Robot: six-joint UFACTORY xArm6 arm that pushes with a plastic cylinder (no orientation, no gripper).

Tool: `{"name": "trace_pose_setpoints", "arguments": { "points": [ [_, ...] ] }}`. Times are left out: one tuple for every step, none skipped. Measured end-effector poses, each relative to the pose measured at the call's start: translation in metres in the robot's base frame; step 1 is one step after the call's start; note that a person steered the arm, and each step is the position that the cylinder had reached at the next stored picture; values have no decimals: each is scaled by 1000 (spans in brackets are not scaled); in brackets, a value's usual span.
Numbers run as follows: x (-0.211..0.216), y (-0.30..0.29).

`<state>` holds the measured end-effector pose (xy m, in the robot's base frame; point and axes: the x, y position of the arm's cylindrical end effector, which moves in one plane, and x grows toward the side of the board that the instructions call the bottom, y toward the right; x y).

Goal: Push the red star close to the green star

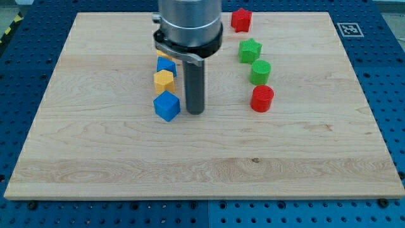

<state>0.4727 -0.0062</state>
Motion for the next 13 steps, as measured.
{"name": "trace_pose_setpoints", "arguments": {
  "points": [
    [18,15],
    [35,0],
    [69,-2],
    [86,-18],
    [81,-79],
    [73,-148],
    [56,-174],
    [-4,-202],
    [-59,-208],
    [-102,-194],
    [-141,-153],
    [-178,-115],
    [-202,-95]
  ]
}}
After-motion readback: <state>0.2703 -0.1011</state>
